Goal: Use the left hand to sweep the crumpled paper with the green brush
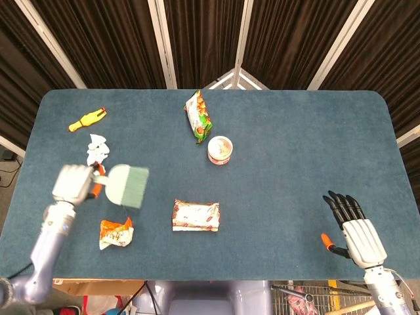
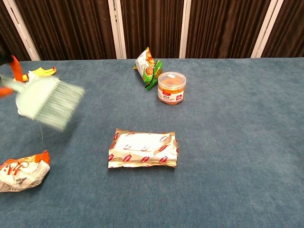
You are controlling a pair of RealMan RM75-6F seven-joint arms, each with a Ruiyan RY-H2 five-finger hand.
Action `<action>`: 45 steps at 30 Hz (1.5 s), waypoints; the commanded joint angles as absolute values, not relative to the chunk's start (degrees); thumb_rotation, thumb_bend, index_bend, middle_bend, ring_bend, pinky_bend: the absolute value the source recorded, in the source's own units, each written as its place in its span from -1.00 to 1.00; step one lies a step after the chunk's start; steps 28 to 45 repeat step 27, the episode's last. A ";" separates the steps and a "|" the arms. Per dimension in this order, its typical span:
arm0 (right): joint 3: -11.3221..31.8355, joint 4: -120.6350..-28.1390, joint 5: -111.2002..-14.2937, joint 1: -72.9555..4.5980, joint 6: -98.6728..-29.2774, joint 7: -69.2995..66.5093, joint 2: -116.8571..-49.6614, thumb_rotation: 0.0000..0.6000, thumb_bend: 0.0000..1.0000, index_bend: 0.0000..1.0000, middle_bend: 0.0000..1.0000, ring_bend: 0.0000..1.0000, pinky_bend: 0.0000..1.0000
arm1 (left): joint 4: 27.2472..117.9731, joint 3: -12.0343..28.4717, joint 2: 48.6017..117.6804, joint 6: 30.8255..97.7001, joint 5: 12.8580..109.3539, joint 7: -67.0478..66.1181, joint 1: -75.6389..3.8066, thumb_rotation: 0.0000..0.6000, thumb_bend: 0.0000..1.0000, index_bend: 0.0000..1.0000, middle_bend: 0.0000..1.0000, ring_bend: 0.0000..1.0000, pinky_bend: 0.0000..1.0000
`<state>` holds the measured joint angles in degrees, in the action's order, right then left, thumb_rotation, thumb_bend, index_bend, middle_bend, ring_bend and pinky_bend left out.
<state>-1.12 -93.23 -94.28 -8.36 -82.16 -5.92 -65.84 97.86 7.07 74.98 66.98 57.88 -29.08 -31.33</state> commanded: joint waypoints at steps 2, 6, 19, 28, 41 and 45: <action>-1.09 -93.15 -94.36 -8.29 -82.38 -5.89 -65.85 1.00 -0.31 -1.00 -1.00 -1.00 -1.00 | 97.01 5.07 78.38 68.28 59.20 -30.19 -30.29 1.00 0.15 0.23 0.84 0.97 0.93; -1.04 -93.18 -94.22 -8.19 -82.53 -5.98 -65.75 1.00 -0.31 -1.00 -1.00 -1.00 -1.00 | 97.22 3.73 78.49 69.03 58.96 -31.91 -29.46 1.00 -0.39 -0.24 0.36 0.56 0.52; -1.08 -92.93 -94.42 -7.99 -82.91 -5.44 -65.77 1.00 -0.31 -1.00 -1.00 -1.00 -1.00 | 107.21 0.11 66.80 75.95 60.61 -26.51 -21.33 1.00 -0.81 -0.92 -0.76 -0.72 -0.70; -0.67 -92.33 -94.20 -7.95 -83.25 -4.12 -66.00 1.00 -0.31 -1.00 -1.00 -1.00 -1.00 | 100.59 -6.64 62.49 89.70 79.48 -14.69 -10.96 1.00 -0.98 -1.00 -1.00 -1.00 -0.92; -0.67 -92.33 -94.20 -7.95 -83.25 -4.12 -66.00 1.00 -0.31 -1.00 -1.00 -1.00 -1.00 | 100.59 -6.64 62.49 89.70 79.48 -14.69 -10.96 1.00 -0.98 -1.00 -1.00 -1.00 -0.92; -0.67 -92.33 -94.20 -7.95 -83.25 -4.12 -66.00 1.00 -0.31 -1.00 -1.00 -1.00 -1.00 | 100.59 -6.64 62.49 89.70 79.48 -14.69 -10.96 1.00 -0.98 -1.00 -1.00 -1.00 -0.92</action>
